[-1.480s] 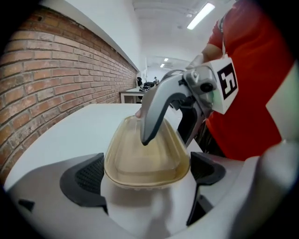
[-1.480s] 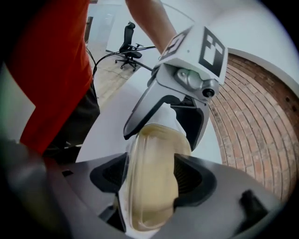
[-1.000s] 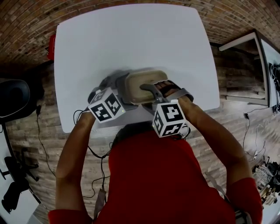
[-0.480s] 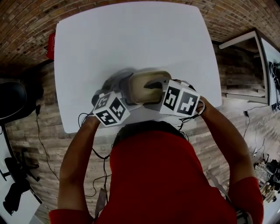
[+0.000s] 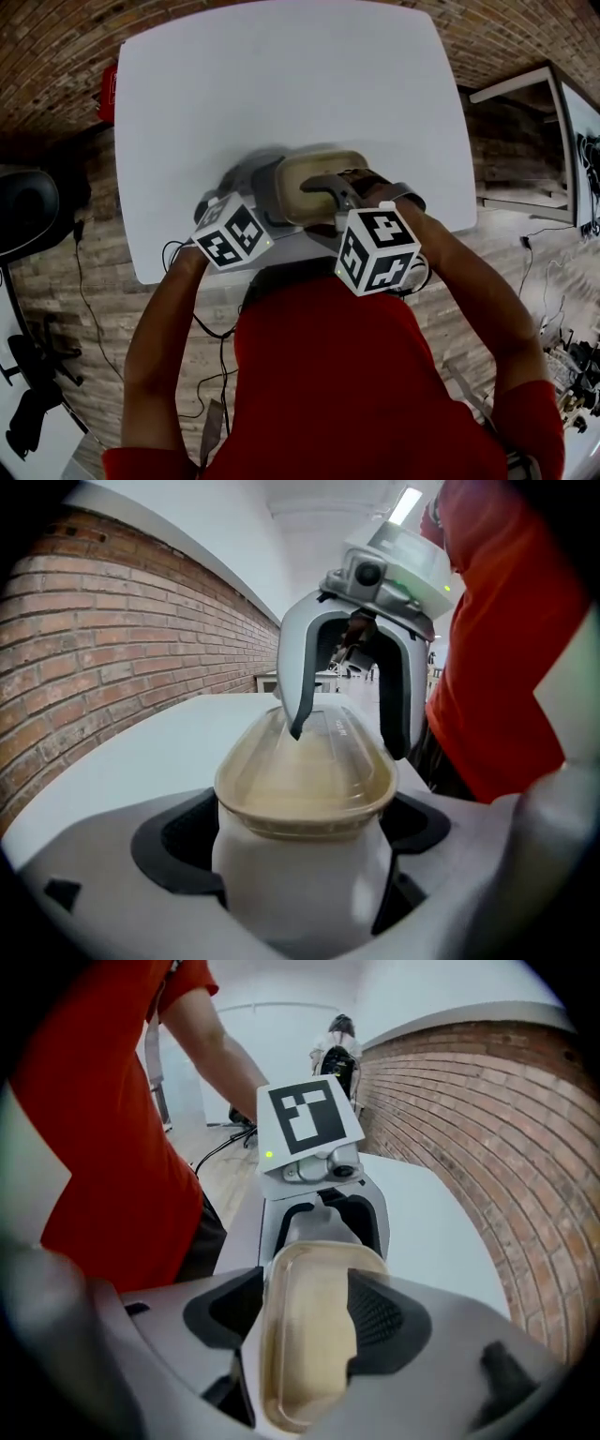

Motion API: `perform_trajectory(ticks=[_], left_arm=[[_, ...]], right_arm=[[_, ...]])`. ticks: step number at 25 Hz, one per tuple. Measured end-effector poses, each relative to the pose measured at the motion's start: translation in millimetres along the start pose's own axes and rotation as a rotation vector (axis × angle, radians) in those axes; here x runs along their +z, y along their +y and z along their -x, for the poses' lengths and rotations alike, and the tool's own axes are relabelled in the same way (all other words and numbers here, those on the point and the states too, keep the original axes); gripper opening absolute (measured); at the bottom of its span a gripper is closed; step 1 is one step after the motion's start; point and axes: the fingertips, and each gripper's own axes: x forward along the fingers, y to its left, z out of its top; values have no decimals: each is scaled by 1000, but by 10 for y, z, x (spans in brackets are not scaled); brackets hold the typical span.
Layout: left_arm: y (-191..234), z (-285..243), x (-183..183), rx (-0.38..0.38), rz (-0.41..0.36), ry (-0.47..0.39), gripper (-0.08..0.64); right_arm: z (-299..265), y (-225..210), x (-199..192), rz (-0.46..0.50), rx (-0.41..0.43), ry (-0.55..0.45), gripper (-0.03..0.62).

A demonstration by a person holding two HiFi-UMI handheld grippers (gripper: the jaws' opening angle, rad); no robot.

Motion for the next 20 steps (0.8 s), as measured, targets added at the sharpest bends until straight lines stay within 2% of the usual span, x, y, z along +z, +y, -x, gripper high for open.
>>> perform_trajectory(ticks=[3,6,8,11,14,17,20], left_arm=[[3,-1,-7,-3,7,2,545],[31,4,-23,1,43,3,545],[42,5,-17,1,56,3,545],[41,11,-20,6,35,6,543],[5,3,-46,7,-6,23,543],[-34,-4,-50,0,-50,40,545],[-10,5,-44,9,-42,32,545]], right_arm=[[7,34,43,89,-22,46,259],[-37,126,47,138,-22,94,275],[-106,118,-33,172,-70,151,275],[-222,39,-156,205,-153,221,275],[-242,21,-154,171,-170,199,274],[-195,2,-112,104,-150,137,262],[-160,-15,-69,53,-112,95,252]])
